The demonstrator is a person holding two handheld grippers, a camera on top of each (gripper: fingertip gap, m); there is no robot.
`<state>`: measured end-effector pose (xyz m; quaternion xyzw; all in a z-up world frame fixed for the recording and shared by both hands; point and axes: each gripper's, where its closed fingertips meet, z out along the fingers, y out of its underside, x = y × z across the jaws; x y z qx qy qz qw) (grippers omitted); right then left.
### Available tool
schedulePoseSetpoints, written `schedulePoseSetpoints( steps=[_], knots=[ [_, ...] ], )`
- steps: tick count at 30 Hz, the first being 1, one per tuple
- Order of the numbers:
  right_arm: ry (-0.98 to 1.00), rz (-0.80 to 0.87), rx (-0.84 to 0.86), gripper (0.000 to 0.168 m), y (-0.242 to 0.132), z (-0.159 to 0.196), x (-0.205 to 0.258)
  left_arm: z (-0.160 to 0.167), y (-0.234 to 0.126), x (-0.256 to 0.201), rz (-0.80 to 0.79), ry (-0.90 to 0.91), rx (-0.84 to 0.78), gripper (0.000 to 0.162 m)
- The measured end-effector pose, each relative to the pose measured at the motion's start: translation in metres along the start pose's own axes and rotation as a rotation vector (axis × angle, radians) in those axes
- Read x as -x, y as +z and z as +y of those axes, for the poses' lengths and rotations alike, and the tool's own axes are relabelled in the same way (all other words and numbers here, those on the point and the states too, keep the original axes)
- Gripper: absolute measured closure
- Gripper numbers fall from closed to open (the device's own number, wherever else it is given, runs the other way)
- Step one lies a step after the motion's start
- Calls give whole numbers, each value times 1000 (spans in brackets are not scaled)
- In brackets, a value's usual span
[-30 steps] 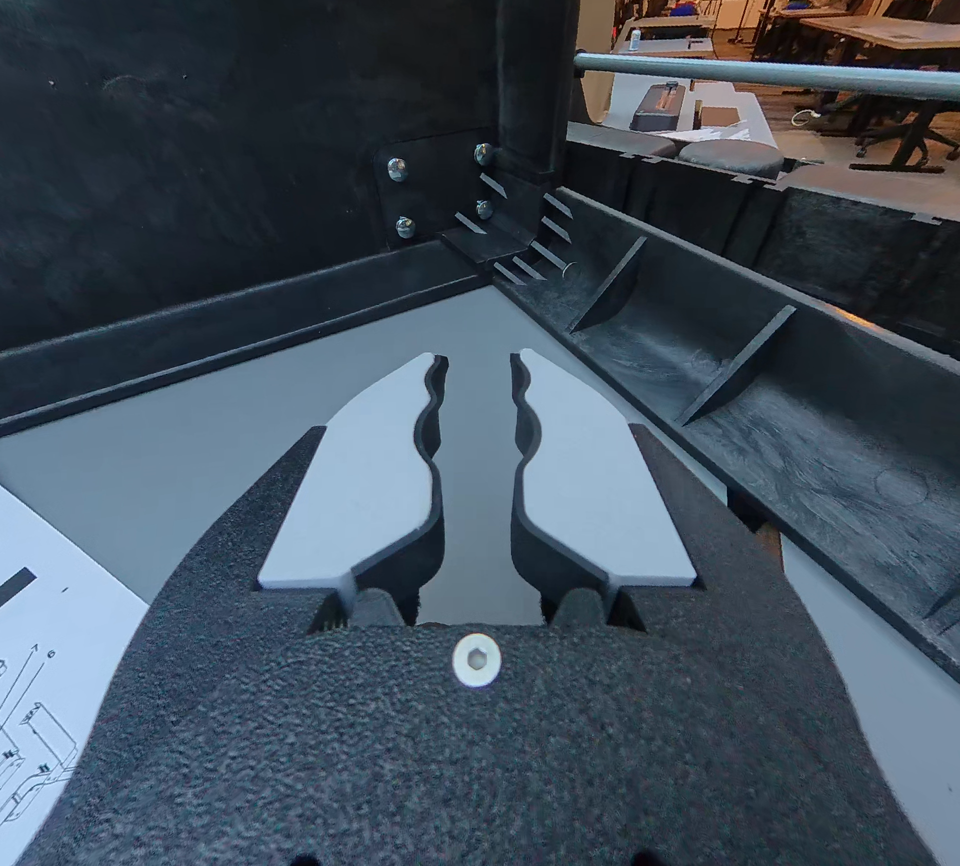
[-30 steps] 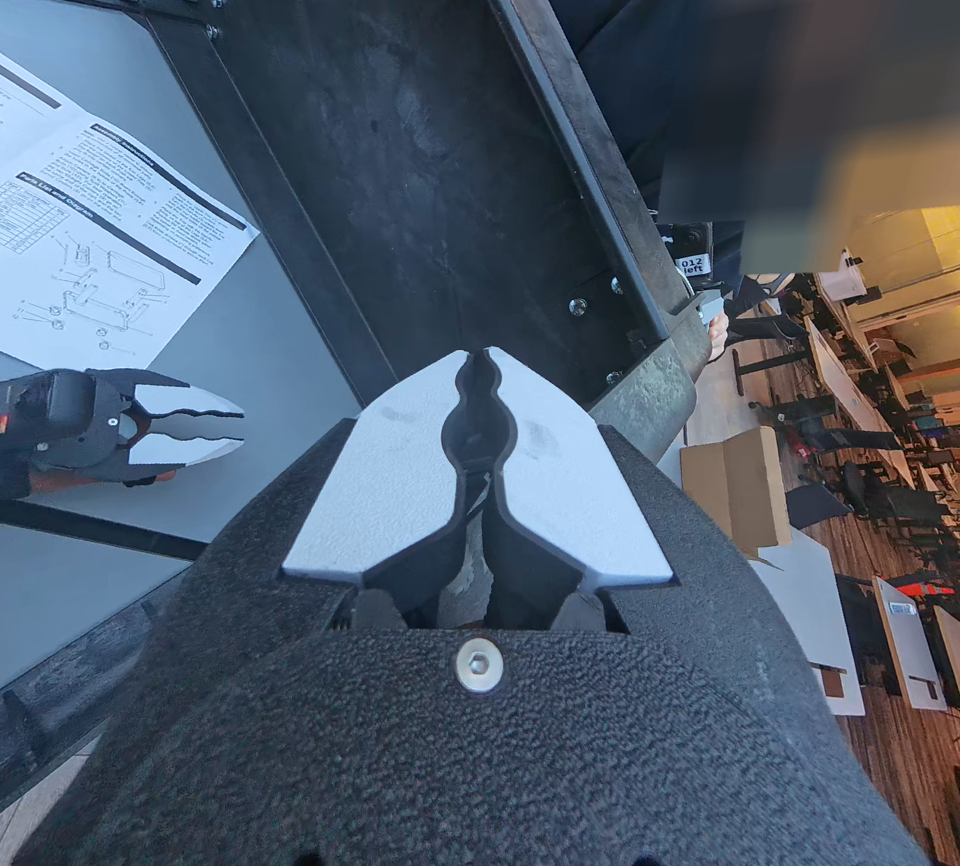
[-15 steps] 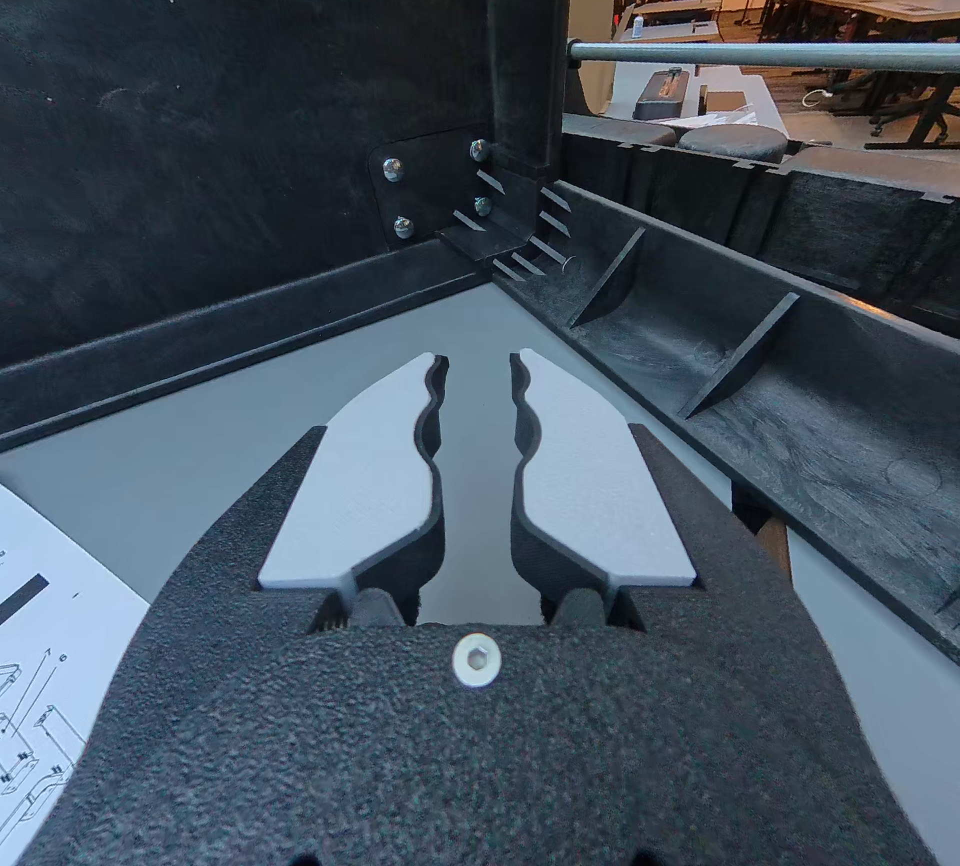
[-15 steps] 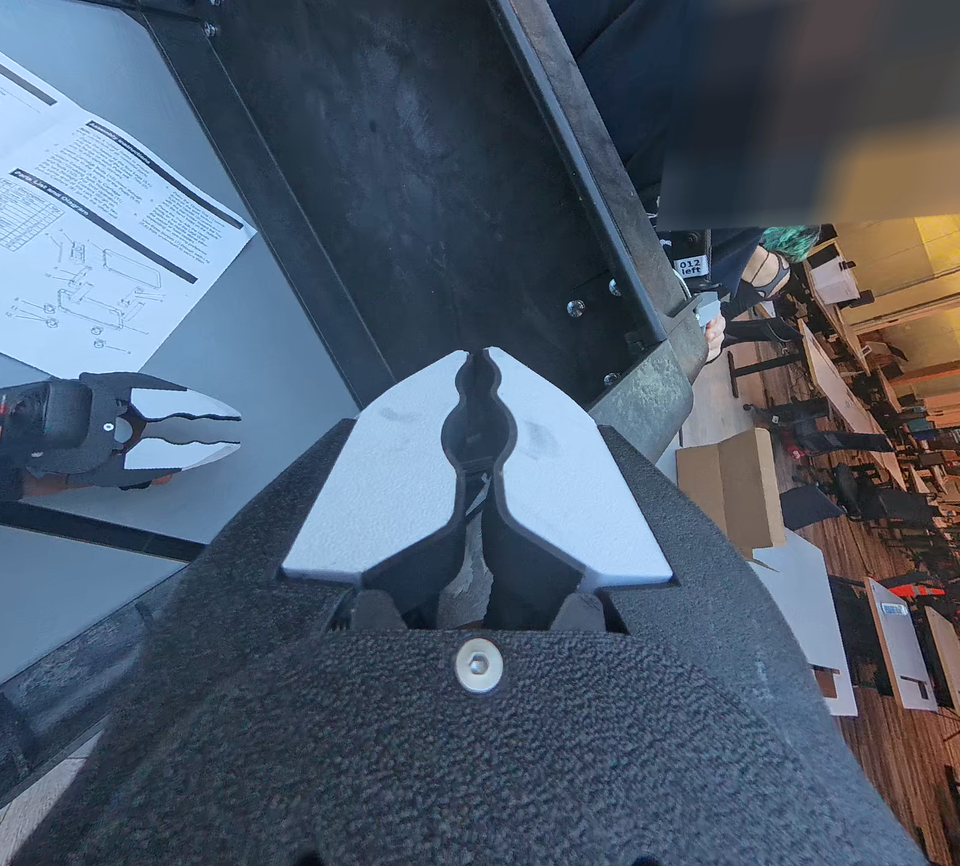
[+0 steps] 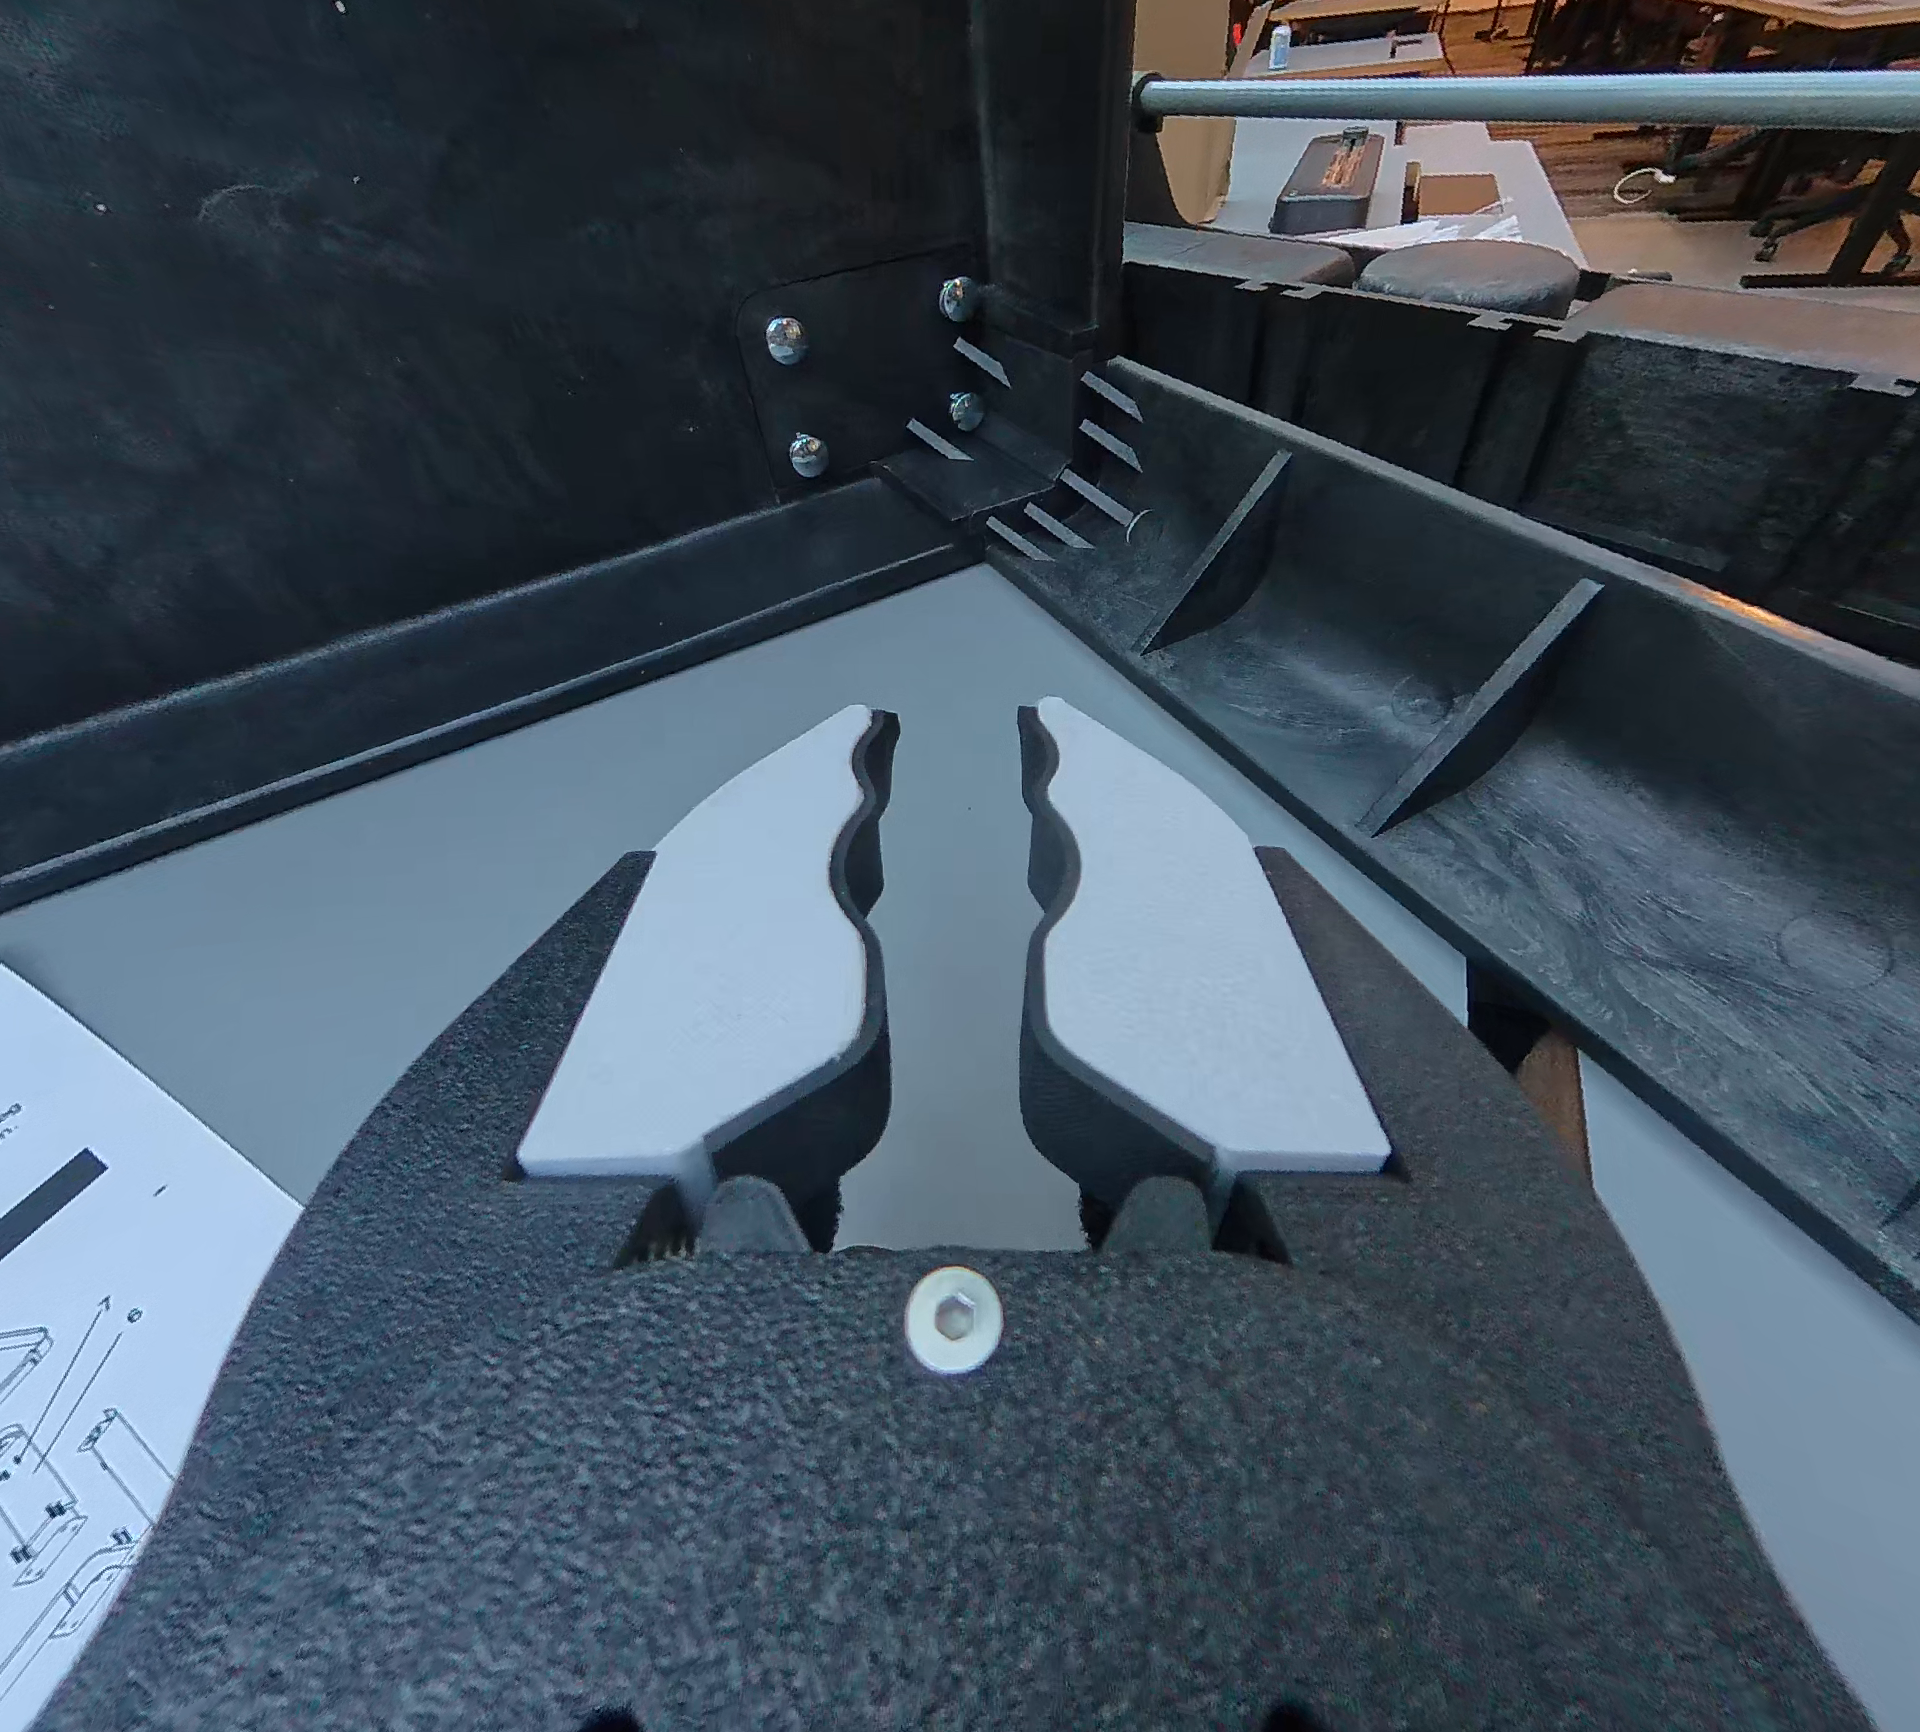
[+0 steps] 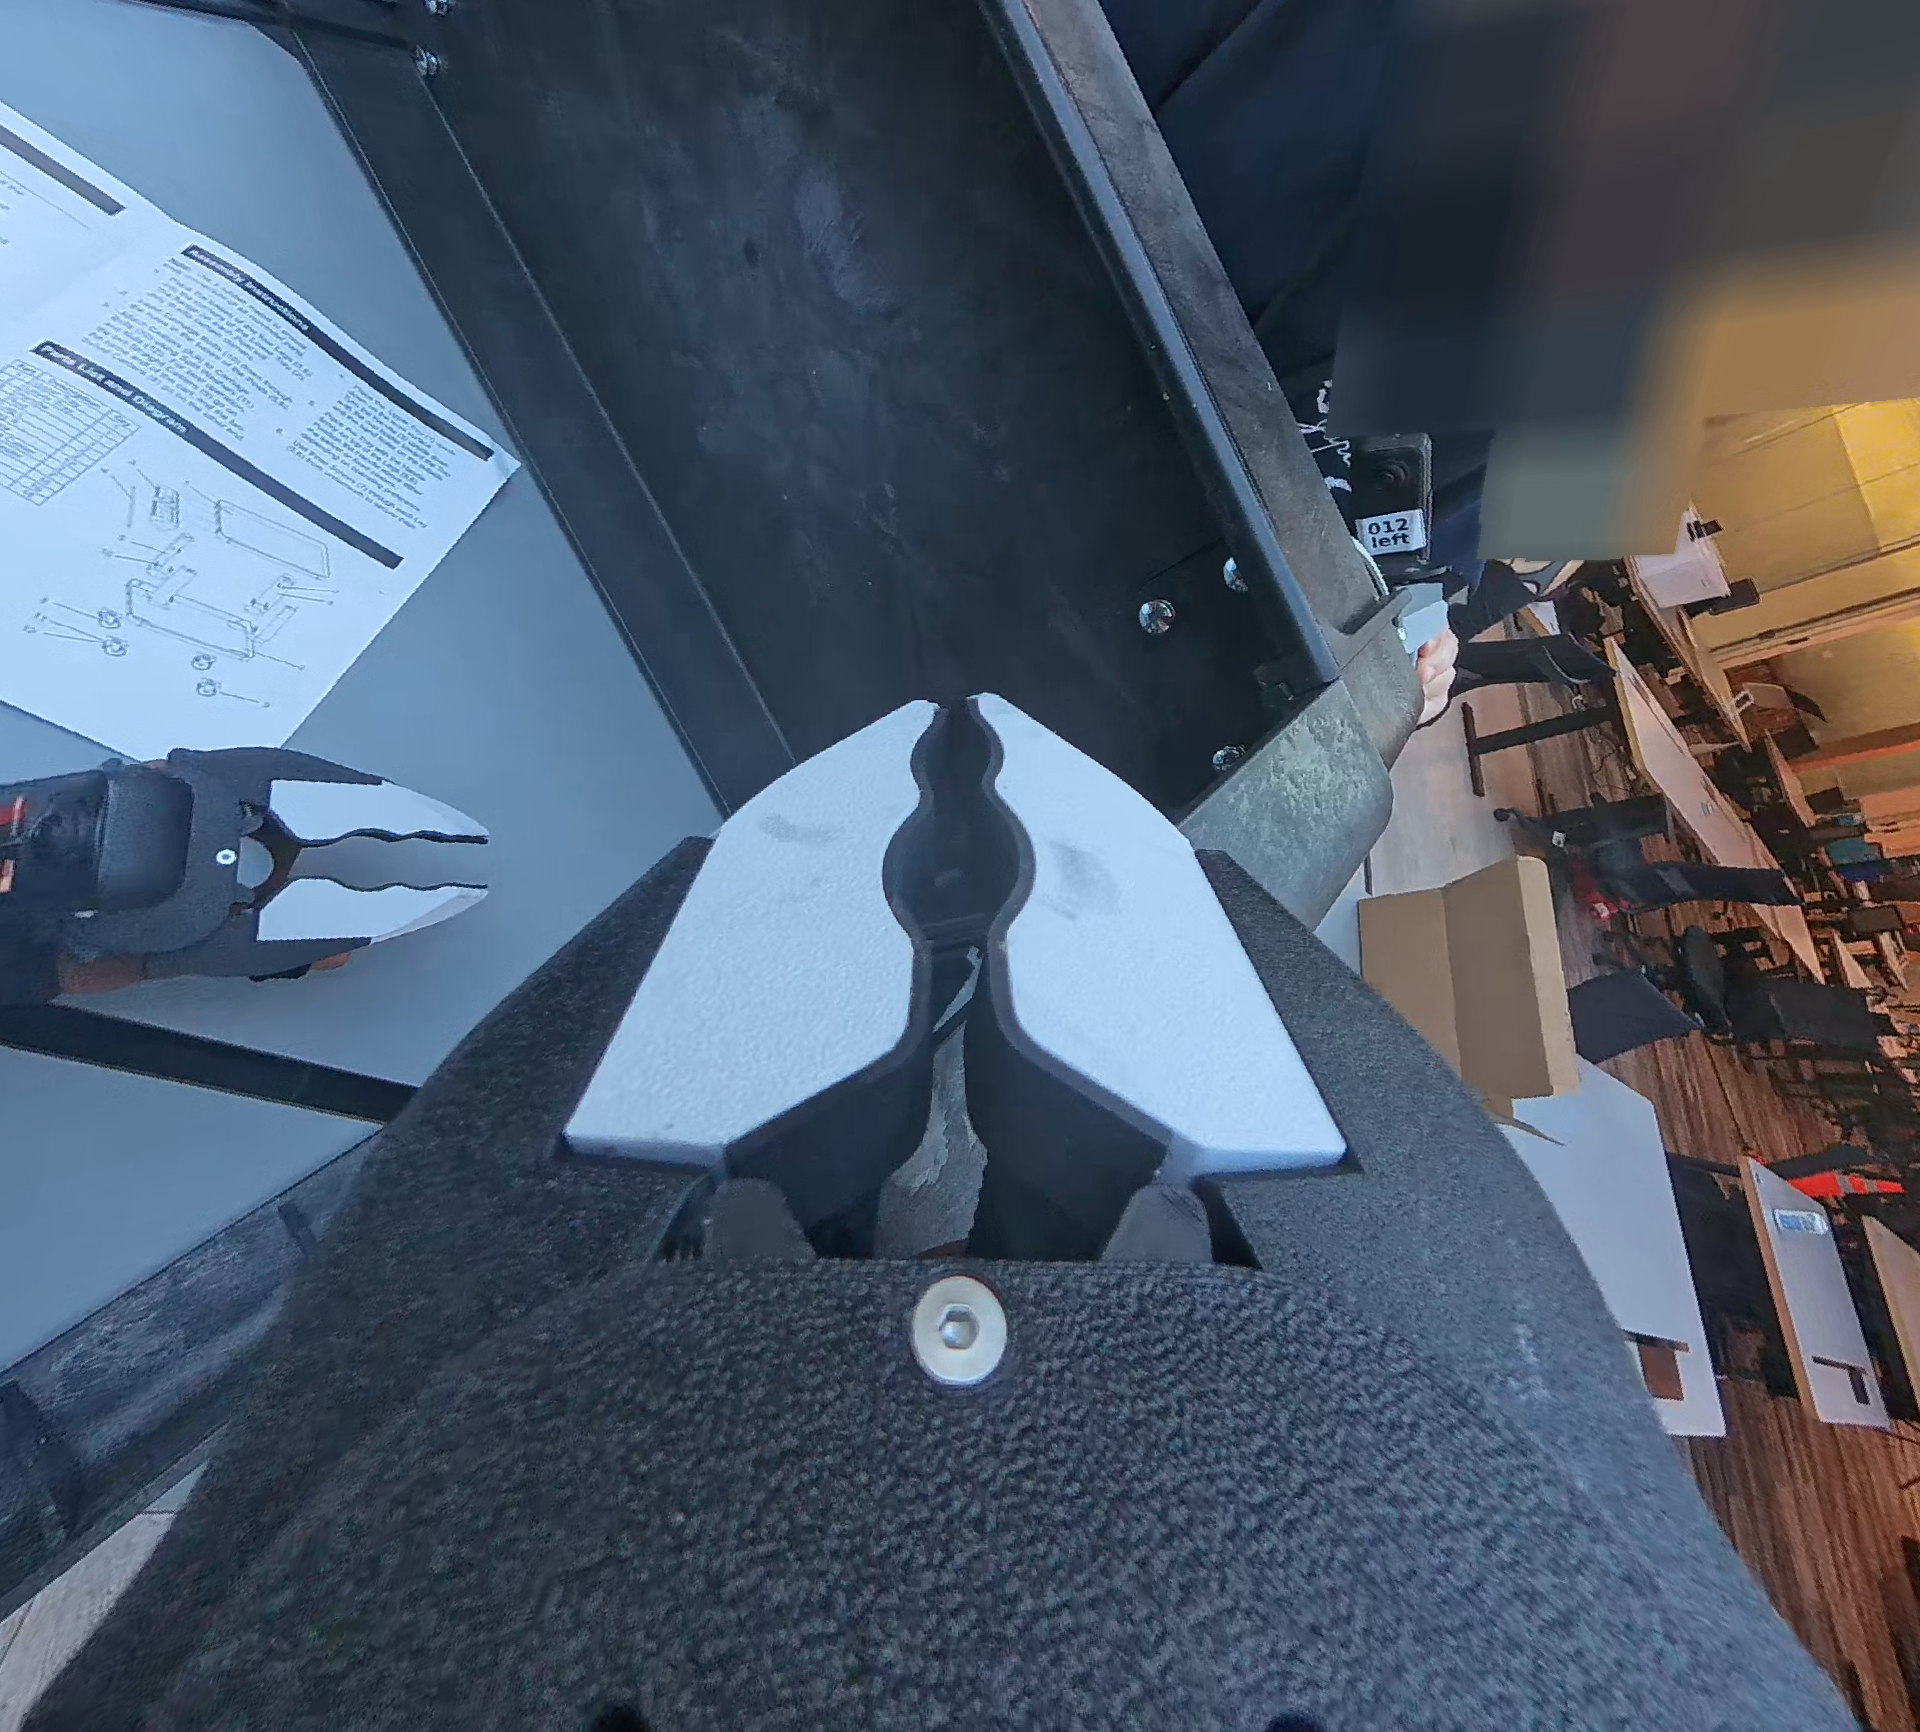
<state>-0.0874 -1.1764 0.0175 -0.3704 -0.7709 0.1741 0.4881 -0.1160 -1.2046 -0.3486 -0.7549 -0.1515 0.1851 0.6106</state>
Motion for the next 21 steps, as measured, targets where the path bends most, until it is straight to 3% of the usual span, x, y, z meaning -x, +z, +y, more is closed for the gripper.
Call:
schedulePoseSetpoints(
  steps=[9,11,12,17,21],
  knots=[
    [0,2,-1,164,0,0,0,0,1,1,0,-6,4,139],
    [-4,6,-1,165,0,0,1,-4,4,8,-24,-56,-10,150],
    [-7,7,-1,165,0,0,1,-19,10,7,23,-112,-67,161],
    [9,-12,0,164,1,0,1,-174,64,26,162,-105,-368,162],
    [8,-8,3,165,1,0,1,-243,101,50,193,-164,-501,162]
  ],
)
